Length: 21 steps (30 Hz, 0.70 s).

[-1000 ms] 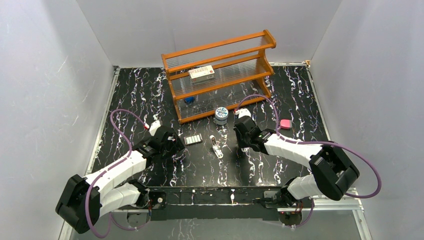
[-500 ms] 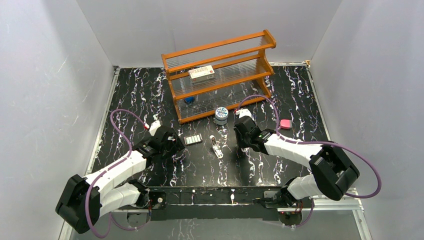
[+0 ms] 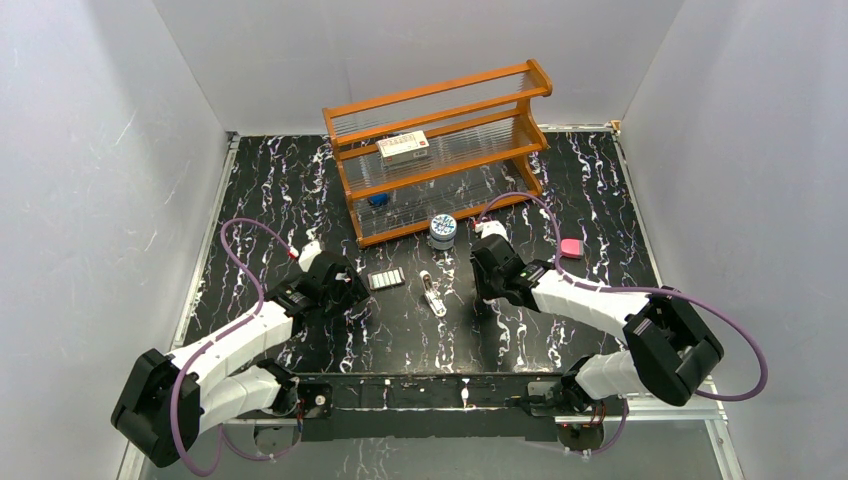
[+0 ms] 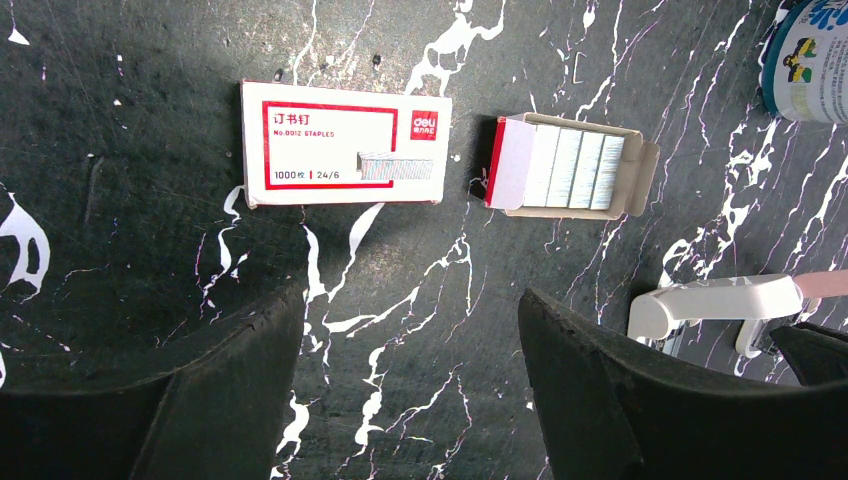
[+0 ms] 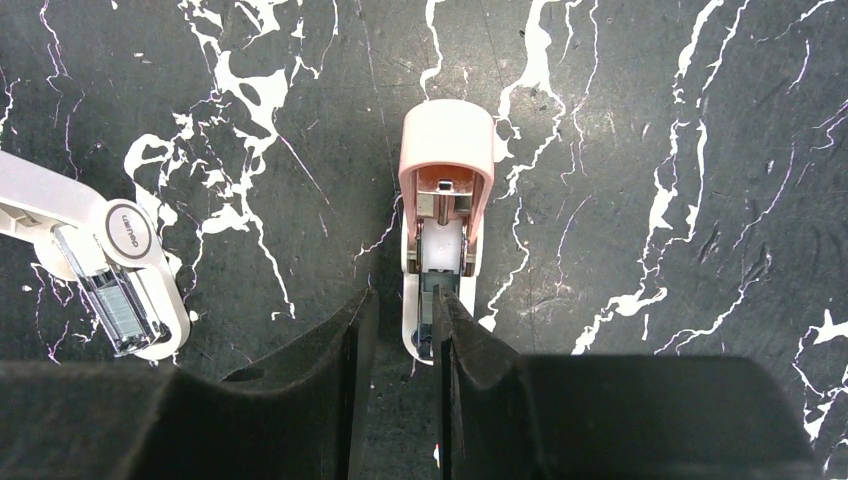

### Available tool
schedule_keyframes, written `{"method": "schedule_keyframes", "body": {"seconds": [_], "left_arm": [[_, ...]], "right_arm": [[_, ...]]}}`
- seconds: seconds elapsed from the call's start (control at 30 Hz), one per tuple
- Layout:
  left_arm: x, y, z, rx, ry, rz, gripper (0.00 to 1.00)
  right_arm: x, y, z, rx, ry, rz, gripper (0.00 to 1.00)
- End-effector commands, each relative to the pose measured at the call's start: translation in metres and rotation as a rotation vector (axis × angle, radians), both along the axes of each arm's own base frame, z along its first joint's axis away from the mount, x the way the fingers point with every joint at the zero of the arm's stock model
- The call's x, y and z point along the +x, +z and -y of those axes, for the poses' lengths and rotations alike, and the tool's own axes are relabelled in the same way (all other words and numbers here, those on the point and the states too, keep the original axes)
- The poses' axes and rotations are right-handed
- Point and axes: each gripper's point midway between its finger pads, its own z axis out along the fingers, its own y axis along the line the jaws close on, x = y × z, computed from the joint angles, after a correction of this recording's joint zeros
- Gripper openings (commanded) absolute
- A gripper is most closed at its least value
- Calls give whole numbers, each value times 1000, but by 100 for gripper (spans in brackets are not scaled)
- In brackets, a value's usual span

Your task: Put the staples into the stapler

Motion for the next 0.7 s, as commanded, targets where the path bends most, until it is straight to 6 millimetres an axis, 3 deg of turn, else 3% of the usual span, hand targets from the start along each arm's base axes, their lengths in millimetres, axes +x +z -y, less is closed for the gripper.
{"method": "schedule_keyframes", "body": {"seconds": [0.0, 0.13, 0.37, 0.67], "left_arm": [[7, 14, 3, -18, 8, 32, 76], [8, 15, 4, -20, 6, 34, 76], [7, 13, 4, -18, 3, 29, 76], [7, 13, 3, -17, 5, 31, 76]], "right_arm": [[4, 12, -4, 33, -12, 22, 35], [10, 24, -8, 44, -5, 52, 36], [15, 19, -11, 37, 2, 59, 37], [24, 29, -18, 61, 14, 103, 36]]}}
